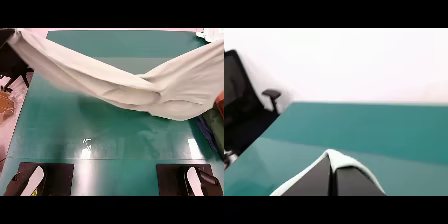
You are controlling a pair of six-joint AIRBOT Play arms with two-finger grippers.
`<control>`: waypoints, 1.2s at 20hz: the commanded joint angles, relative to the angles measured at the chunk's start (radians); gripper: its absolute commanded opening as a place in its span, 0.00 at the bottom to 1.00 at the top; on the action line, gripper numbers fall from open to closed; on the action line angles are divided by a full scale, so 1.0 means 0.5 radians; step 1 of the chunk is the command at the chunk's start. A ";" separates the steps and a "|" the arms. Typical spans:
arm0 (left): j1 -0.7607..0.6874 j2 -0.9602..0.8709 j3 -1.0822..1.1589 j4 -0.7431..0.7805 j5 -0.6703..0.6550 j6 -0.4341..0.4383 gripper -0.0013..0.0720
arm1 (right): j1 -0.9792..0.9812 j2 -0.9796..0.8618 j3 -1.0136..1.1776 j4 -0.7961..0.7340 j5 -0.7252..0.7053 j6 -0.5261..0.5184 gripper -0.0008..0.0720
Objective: Fold the shirts.
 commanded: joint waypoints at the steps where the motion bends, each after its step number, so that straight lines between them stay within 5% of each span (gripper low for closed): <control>1: 0.002 0.456 0.023 0.661 0.448 -0.159 0.05 | -0.150 0.217 0.254 -0.003 0.000 -0.005 0.04; 5: 0.002 0.803 0.023 1.384 0.925 -0.261 0.05 | -0.135 0.368 0.370 -0.333 -0.152 -0.018 0.04; 10: 0.002 0.843 0.003 1.464 0.914 -0.262 0.05 | -0.011 0.388 0.368 -0.375 -0.210 -0.020 0.04; 21: 0.000 0.476 -0.924 0.797 0.877 -0.143 0.05 | 0.002 -0.090 -0.499 -0.239 -0.117 -0.019 0.04; 24: 0.000 0.193 -1.093 0.441 0.893 0.156 0.05 | 0.105 -0.352 -0.682 -0.239 -0.256 -0.071 0.04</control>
